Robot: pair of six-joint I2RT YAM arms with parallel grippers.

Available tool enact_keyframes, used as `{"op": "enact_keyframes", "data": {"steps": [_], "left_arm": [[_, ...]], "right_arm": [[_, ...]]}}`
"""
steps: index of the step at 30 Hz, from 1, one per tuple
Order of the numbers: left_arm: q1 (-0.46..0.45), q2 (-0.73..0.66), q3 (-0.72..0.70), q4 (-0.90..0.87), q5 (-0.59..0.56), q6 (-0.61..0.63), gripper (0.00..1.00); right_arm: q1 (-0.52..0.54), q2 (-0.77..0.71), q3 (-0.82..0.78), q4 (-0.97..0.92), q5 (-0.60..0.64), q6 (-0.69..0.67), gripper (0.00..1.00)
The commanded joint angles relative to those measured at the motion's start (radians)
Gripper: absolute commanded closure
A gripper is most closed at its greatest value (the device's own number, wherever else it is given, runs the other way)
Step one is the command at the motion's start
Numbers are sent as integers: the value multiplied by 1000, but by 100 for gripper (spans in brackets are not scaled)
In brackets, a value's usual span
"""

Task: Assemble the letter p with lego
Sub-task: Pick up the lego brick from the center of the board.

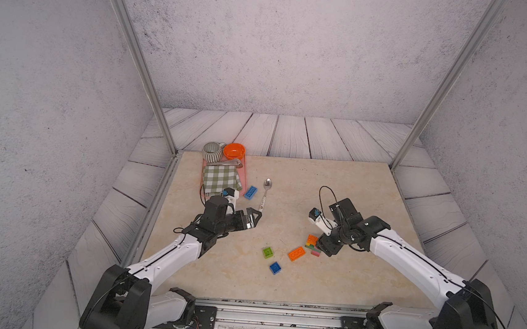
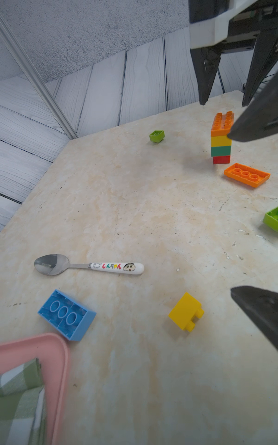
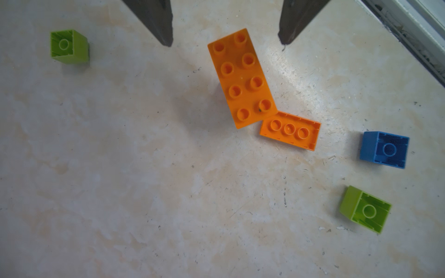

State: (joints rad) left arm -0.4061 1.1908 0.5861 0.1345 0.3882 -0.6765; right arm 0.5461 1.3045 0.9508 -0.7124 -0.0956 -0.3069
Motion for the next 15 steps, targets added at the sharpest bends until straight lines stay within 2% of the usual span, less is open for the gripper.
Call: {"op": "enact_keyframes", "data": {"steps": [1,3,7,11,15], "left_arm": [[-8,-11,9,-5,-3,20,2],[-8,-10,9,-6,-5,21,2],[-9,-10,12,-7,0,20,2],[-10,-10,12,-7,2,21,2],[-11,-8,14,-6,6,19,2]], "right_arm": [[-8,44,21,-12,-41,-34,20],[-12,78,34,-28,-46,-42,17],[-16,120,41,-35,-38,-52,19],[-17,157,55,-46,-48,-57,29],[-19,199,72,-63,-70,-62,42]]}}
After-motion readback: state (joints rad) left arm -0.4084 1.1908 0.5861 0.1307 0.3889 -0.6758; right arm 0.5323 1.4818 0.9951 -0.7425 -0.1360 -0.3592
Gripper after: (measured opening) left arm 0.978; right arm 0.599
